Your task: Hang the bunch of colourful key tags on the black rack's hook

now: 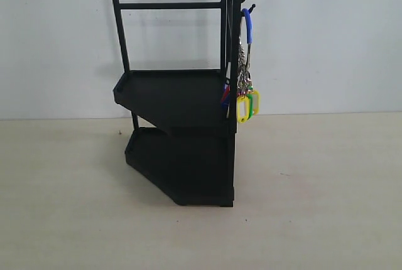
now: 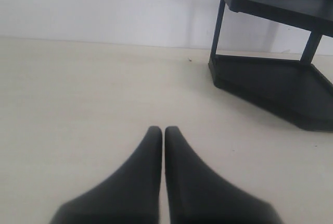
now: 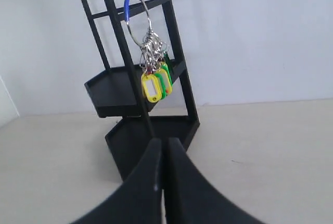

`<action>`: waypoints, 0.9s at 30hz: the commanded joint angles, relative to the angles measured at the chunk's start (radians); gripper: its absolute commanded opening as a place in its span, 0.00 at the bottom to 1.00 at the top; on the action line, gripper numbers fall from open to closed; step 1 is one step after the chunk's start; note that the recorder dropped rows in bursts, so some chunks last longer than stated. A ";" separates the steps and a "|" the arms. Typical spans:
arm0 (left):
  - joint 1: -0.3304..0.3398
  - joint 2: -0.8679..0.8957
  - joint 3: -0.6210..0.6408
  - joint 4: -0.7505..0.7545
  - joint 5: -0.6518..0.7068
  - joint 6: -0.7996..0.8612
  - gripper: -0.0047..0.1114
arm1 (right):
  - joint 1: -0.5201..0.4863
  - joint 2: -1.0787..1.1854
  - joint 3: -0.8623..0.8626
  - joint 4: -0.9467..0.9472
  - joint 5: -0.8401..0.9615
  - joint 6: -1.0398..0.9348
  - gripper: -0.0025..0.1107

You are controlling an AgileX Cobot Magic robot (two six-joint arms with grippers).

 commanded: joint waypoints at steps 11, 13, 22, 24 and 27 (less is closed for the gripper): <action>0.002 -0.002 0.003 0.005 -0.008 0.003 0.08 | -0.013 -0.046 0.081 -0.011 -0.096 0.036 0.02; 0.002 -0.002 0.003 0.005 -0.008 0.003 0.08 | -0.013 -0.046 0.081 -0.103 -0.076 0.081 0.02; 0.002 -0.002 0.003 0.005 -0.008 0.003 0.08 | -0.013 -0.046 0.093 -0.658 0.043 0.613 0.02; 0.002 -0.002 0.003 0.005 -0.008 0.003 0.08 | -0.013 -0.046 0.116 -0.658 0.033 0.588 0.02; 0.002 -0.002 0.003 0.005 -0.008 0.003 0.08 | -0.013 -0.046 0.164 -0.658 0.017 0.563 0.02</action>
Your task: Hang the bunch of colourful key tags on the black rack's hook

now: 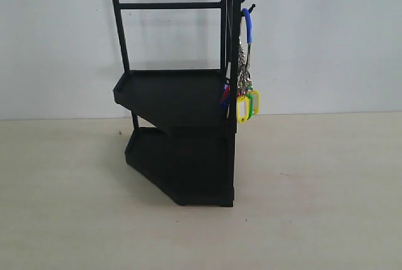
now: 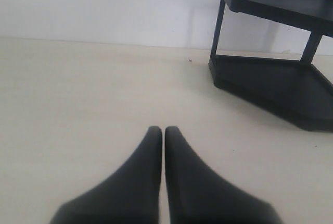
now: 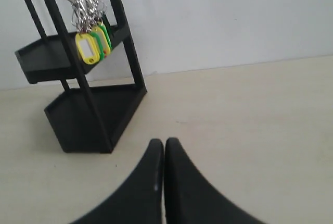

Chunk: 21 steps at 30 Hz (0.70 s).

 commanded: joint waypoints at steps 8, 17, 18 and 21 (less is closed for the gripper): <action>0.002 -0.002 0.003 0.005 -0.008 0.003 0.08 | -0.002 -0.005 0.050 -0.017 0.015 -0.013 0.02; 0.002 -0.002 0.003 0.005 -0.008 0.003 0.08 | -0.002 -0.005 0.050 -0.029 0.099 -0.130 0.02; 0.002 -0.002 0.003 0.005 -0.008 0.003 0.08 | -0.004 -0.005 0.050 -0.029 0.099 -0.142 0.02; 0.002 -0.002 0.003 0.005 -0.008 0.003 0.08 | -0.059 -0.005 0.050 -0.029 0.099 -0.140 0.02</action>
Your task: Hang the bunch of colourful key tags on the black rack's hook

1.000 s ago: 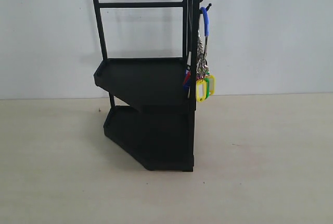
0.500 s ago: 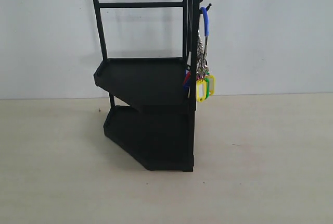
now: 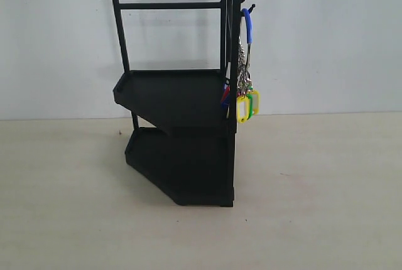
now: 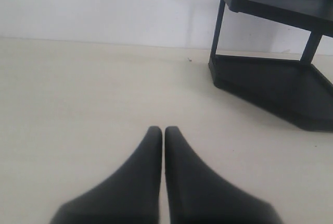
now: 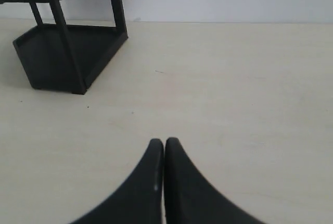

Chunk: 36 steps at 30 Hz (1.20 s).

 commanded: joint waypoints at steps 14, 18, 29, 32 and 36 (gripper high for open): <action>0.002 -0.002 0.003 0.005 -0.008 0.003 0.08 | -0.115 -0.005 0.000 -0.007 0.010 -0.016 0.02; 0.002 -0.002 0.003 0.005 -0.008 0.003 0.08 | -0.115 -0.005 0.000 -0.007 0.010 -0.016 0.02; 0.002 -0.002 0.003 0.005 -0.008 0.003 0.08 | -0.115 -0.005 0.000 -0.007 0.000 -0.014 0.02; 0.002 -0.002 0.003 0.005 -0.008 0.003 0.08 | -0.115 -0.005 0.000 -0.007 -0.008 -0.014 0.02; 0.002 -0.002 0.003 0.005 -0.008 0.003 0.08 | -0.115 -0.005 0.000 -0.007 -0.008 -0.014 0.02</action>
